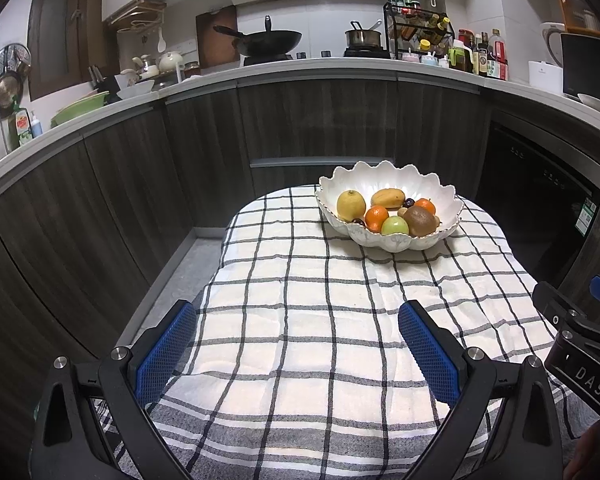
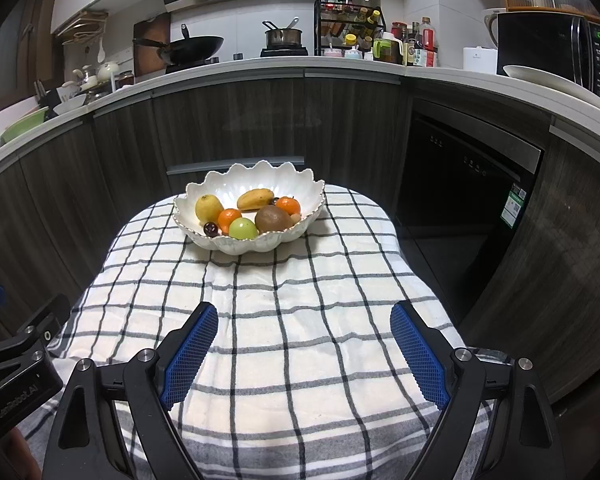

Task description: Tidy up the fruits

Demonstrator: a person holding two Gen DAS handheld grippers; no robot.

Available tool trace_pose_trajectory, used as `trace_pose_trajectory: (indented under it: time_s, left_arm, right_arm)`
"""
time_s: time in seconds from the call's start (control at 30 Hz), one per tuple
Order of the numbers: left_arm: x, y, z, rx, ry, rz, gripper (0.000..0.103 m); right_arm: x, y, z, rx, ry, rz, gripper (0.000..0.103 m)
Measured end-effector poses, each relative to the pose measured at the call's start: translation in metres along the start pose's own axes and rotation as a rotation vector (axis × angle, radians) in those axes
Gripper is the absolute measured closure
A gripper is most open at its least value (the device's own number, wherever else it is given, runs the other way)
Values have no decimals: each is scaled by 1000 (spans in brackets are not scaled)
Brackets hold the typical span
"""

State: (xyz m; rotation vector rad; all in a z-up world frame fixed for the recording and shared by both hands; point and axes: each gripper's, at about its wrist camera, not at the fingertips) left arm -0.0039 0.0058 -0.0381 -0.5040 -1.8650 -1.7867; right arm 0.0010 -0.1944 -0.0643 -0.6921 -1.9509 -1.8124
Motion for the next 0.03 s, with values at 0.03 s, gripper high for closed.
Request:
trace_pose_trajectory:
  time_s: [0.03]
  left_arm:
    - [-1, 0, -1, 0, -1, 2, 0]
  right_arm:
    - [0, 0, 0, -1, -1, 0, 14]
Point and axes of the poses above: each gripper's, at about its wrist camera, not at the fingertips, and x roughly against the way its jaws point, z to its left, y to its top, and after that the axes turned 6 degrees about x, right-handed
